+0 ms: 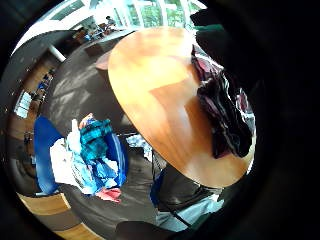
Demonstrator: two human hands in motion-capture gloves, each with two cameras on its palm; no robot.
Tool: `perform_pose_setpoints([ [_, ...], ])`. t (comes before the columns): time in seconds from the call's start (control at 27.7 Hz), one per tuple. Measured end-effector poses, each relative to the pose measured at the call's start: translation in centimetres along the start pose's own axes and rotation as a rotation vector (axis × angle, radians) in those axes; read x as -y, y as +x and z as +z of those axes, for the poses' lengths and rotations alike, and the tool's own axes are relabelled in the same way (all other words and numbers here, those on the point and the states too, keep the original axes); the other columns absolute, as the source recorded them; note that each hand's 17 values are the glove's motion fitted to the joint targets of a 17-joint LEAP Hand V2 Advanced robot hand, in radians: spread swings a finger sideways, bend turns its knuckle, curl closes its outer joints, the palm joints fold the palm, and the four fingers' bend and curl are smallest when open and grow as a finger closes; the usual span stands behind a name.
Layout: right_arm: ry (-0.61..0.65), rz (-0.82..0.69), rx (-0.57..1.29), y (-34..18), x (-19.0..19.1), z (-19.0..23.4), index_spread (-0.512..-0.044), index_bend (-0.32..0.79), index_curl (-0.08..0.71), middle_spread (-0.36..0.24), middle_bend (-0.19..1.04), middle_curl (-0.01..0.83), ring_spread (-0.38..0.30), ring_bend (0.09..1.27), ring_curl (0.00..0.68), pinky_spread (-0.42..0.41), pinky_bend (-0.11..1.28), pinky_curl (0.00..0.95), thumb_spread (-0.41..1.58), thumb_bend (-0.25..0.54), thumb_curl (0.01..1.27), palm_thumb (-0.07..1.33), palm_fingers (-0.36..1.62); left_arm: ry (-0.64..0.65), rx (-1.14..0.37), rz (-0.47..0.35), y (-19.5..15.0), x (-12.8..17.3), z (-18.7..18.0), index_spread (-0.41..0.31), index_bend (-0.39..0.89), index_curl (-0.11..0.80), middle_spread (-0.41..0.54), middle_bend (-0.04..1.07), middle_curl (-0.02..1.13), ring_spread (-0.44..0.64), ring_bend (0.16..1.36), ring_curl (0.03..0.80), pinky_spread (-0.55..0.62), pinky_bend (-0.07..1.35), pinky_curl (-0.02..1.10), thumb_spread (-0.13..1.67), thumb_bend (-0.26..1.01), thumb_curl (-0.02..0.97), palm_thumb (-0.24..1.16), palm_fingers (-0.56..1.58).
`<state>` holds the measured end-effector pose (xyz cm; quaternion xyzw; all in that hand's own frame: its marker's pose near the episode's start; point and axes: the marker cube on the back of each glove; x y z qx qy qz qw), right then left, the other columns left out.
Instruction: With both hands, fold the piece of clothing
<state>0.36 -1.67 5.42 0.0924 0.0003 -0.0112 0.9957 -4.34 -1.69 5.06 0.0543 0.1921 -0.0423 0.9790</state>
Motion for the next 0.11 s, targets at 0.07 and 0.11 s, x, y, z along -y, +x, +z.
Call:
perform_pose_setpoints([
  [0.07, 0.022, 0.003, -0.024, 0.29, -0.13, -0.05, -0.318, 0.30, 0.237, -0.107, 0.38, 0.431, -0.064, 0.43, 0.357, 0.089, 0.54, 0.385, 1.05, -0.019, 0.48, 0.69, 0.52, -0.010, 0.004, 0.014, 0.54, -0.09, -0.07, -0.135, 0.17, 0.421, -0.037, 0.18, 0.40, 0.17, 0.43, 0.295, 0.29, 0.30, 0.32, 1.38, 0.02, 0.281, 0.35, 0.53],
  [0.11, 0.028, 0.003, -0.030, 0.35, -0.11, -0.01, -0.319, 0.29, 0.244, -0.103, 0.37, 0.427, -0.056, 0.42, 0.348, 0.100, 0.52, 0.378, 1.07, -0.018, 0.48, 0.69, 0.52, -0.012, 0.005, 0.017, 0.65, -0.11, -0.10, -0.136, 0.17, 0.419, -0.037, 0.18, 0.40, 0.17, 0.43, 0.296, 0.29, 0.30, 0.32, 1.38, 0.02, 0.282, 0.35, 0.53],
])
